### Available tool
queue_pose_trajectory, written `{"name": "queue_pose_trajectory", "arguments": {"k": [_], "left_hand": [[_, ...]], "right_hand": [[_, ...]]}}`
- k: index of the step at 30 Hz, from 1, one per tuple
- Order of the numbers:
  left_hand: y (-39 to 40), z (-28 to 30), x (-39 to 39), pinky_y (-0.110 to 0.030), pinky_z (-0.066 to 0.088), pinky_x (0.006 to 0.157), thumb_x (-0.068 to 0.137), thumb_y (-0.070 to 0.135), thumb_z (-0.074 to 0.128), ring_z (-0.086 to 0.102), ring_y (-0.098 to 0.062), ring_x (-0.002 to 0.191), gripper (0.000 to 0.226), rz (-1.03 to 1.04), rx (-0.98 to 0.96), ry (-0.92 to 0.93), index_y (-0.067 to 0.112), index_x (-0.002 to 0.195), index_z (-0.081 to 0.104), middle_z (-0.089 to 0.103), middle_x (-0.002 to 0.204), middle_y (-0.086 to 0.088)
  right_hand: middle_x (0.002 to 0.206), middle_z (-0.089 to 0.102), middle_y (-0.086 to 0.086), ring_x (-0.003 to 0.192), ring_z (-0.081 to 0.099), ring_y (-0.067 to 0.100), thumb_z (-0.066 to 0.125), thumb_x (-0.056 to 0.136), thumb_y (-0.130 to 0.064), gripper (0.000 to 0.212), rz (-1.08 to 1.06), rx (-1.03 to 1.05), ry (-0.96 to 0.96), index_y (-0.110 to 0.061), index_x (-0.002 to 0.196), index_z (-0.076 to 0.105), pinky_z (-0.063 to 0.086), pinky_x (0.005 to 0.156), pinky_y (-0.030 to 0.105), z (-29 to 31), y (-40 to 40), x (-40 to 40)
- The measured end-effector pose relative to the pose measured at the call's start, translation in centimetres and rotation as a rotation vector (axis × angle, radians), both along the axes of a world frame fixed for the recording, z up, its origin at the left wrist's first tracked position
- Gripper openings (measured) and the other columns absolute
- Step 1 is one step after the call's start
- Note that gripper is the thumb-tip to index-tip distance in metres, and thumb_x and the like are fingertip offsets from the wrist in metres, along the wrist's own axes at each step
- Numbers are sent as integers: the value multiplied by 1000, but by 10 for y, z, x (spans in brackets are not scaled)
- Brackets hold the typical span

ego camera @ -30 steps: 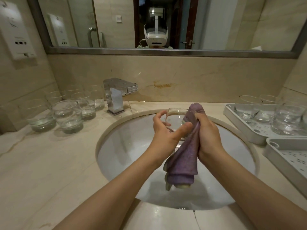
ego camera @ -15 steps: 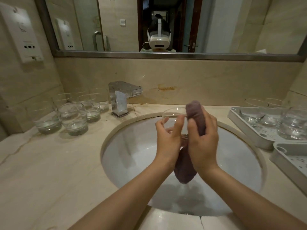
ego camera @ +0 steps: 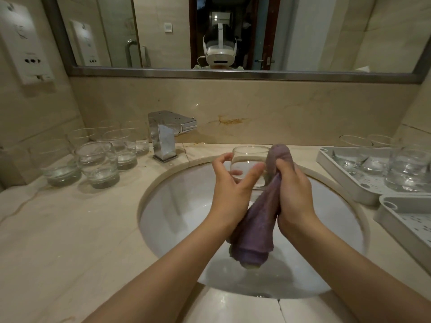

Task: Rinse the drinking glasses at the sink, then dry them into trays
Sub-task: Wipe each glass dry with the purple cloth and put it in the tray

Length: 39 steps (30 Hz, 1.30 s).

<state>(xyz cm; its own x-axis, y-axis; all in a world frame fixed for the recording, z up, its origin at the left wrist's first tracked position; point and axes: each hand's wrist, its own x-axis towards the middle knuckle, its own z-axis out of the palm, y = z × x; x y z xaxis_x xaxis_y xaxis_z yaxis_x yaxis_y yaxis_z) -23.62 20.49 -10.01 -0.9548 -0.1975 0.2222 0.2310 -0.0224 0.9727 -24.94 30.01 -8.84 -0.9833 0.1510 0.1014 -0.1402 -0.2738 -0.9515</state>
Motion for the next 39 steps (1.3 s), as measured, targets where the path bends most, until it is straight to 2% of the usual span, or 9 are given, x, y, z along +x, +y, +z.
{"name": "queue_pose_trajectory", "arguments": {"k": [6, 11, 15, 20, 24, 27, 31, 35, 39], "left_hand": [[-2, -6, -3, -31, 55, 73, 96, 51, 40, 65, -19, 98, 51, 66, 222, -104, 18, 134, 35, 59, 123, -12], [7, -4, 5, -25, 53, 65, 69, 57, 65, 67, -17, 89, 78, -74, 169, -98, 30, 135, 33, 59, 112, -4], [5, -9, 0, -17, 50, 61, 79, 36, 75, 65, -17, 92, 63, -108, 48, -46, 32, 129, 37, 59, 107, -6], [-6, -3, -2, -14, 43, 76, 53, 69, 77, 52, -7, 93, 97, -87, -183, -11, 33, 126, 24, 44, 114, 0], [-7, -5, -5, -34, 54, 84, 76, 57, 68, 58, -16, 94, 71, -51, -22, -6, 30, 124, 23, 50, 110, -6], [-7, -7, -10, -39, 56, 76, 95, 48, 47, 65, -25, 98, 45, 23, 224, -106, 19, 127, 37, 60, 115, -13], [-11, -8, -10, -42, 59, 78, 85, 69, 40, 67, -25, 101, 67, 124, 269, -103, 16, 124, 52, 66, 115, -14], [0, -7, -2, -23, 53, 56, 83, 62, 55, 70, -16, 83, 63, 12, 190, -134, 19, 129, 44, 65, 114, -12], [7, -8, 4, -15, 50, 52, 84, 42, 63, 65, -4, 66, 50, -112, 129, -144, 28, 125, 38, 61, 109, -8]], "right_hand": [[114, 44, -12, 108, 46, -8, 52, 89, -36, 51, -155, 589, 600, -18, 137, 50, 38, 92, 7, -30, -17, 9], [99, 61, -2, 88, 59, 9, 52, 96, -21, 17, -144, 211, 248, -18, 109, 63, 47, 77, 21, -14, -7, -3], [81, 69, 10, 76, 66, 27, 51, 91, -25, 21, 47, -243, -140, -9, 95, 64, 54, 62, 30, -10, -1, -4], [86, 63, 7, 73, 59, 17, 53, 90, -25, 16, 11, -170, -144, -14, 87, 64, 48, 63, 28, -7, -3, -4], [90, 60, 0, 81, 57, 10, 52, 94, -21, 17, -53, 83, 101, -16, 100, 67, 46, 73, 28, -1, -2, 1], [111, 53, -8, 98, 51, -9, 61, 90, -19, 35, -98, 417, 467, -24, 124, 61, 39, 87, 8, -9, -7, 9], [114, 40, -22, 114, 47, 3, 57, 82, -37, 49, -110, 676, 744, -34, 131, 50, 44, 99, 24, -31, -19, 9], [109, 50, -14, 99, 51, -8, 62, 86, -28, 37, -220, 382, 527, -23, 123, 61, 41, 89, 10, -22, -13, 3], [93, 66, 5, 86, 63, 20, 55, 93, -20, 14, -50, 0, 47, -16, 98, 68, 55, 76, 34, -6, 1, -4]]}}
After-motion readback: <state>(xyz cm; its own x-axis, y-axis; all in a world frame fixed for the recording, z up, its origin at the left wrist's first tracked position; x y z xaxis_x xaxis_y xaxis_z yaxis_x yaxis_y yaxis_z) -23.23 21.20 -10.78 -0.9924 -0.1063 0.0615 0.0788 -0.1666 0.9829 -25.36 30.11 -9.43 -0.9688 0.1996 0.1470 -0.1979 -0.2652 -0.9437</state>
